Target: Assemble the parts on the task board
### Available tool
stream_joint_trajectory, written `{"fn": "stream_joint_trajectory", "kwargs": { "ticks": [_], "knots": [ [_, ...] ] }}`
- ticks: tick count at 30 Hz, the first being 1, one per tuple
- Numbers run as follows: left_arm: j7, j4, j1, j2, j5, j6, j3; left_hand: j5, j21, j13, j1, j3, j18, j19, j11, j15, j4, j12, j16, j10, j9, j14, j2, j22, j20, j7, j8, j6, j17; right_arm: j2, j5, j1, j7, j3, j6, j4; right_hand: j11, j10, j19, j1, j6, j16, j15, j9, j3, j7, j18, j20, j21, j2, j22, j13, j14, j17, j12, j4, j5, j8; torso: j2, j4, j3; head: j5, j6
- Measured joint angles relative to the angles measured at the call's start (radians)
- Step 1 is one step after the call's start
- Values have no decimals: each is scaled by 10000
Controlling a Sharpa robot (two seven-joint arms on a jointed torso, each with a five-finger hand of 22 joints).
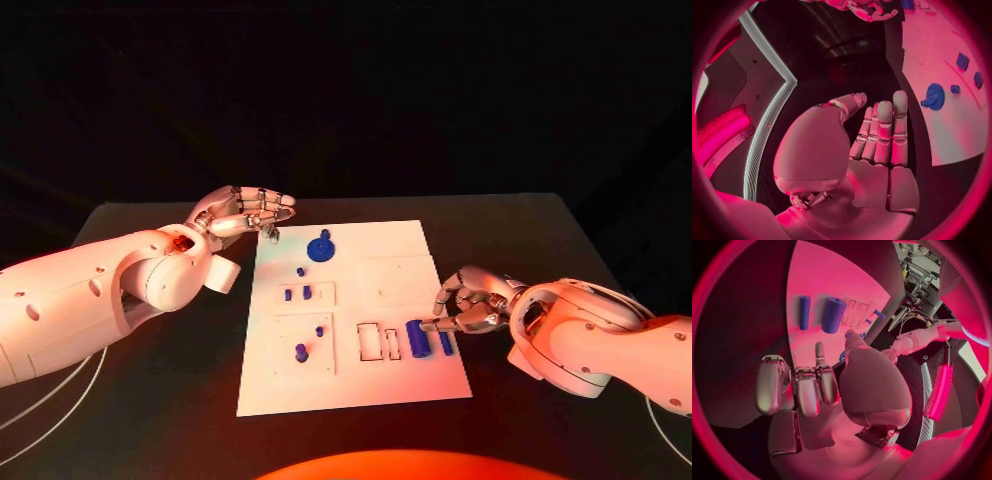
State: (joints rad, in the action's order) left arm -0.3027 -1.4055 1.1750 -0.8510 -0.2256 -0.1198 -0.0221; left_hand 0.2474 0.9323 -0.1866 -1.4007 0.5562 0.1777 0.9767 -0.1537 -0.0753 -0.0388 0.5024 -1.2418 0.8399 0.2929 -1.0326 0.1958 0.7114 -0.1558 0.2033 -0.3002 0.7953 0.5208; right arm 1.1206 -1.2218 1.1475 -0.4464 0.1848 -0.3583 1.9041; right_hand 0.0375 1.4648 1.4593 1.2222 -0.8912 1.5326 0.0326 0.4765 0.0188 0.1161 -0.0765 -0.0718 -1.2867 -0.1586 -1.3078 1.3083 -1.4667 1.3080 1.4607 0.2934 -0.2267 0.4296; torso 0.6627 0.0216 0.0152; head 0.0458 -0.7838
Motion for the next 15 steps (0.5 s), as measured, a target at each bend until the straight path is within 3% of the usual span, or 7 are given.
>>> {"fn": "stream_joint_trajectory", "kwargs": {
  "ticks": [8, 15],
  "knots": [
    [0, -3, -1, -1, 4, 0, 0, 0, 0, 0, 22, 0, 0, 3, -23, 0, 0, 0, 0, -22, -4, 0, -22, 1, 3, 0, 0, 0, -5, -474, -147, -273, -411, 6, -23, -197, -21, 20, 37, -287, -48, -1, 0, 38, 497, -48, -1, 37, 0, 287, 1, -1, 0, -1, -37, 10, 0, 133, 1, 0, 0, 6, -58],
    [1, -5, -1, -28, 6, 0, 0, 0, 0, 0, 67, -28, 0, 4, -38, 0, -27, 0, 0, -37, -10, 0, -67, -13, 4, -14, 0, -56, -9, -673, -204, -409, -622, 9, 63, -319, -73, 0, 36, -457, -197, -3, 60, 94, 762, -196, -1, 37, 41, 456, 2, -2, 13, -2, -72, 18, -39, 273, 2, 6, -2, 0, -104]
  ]
}}
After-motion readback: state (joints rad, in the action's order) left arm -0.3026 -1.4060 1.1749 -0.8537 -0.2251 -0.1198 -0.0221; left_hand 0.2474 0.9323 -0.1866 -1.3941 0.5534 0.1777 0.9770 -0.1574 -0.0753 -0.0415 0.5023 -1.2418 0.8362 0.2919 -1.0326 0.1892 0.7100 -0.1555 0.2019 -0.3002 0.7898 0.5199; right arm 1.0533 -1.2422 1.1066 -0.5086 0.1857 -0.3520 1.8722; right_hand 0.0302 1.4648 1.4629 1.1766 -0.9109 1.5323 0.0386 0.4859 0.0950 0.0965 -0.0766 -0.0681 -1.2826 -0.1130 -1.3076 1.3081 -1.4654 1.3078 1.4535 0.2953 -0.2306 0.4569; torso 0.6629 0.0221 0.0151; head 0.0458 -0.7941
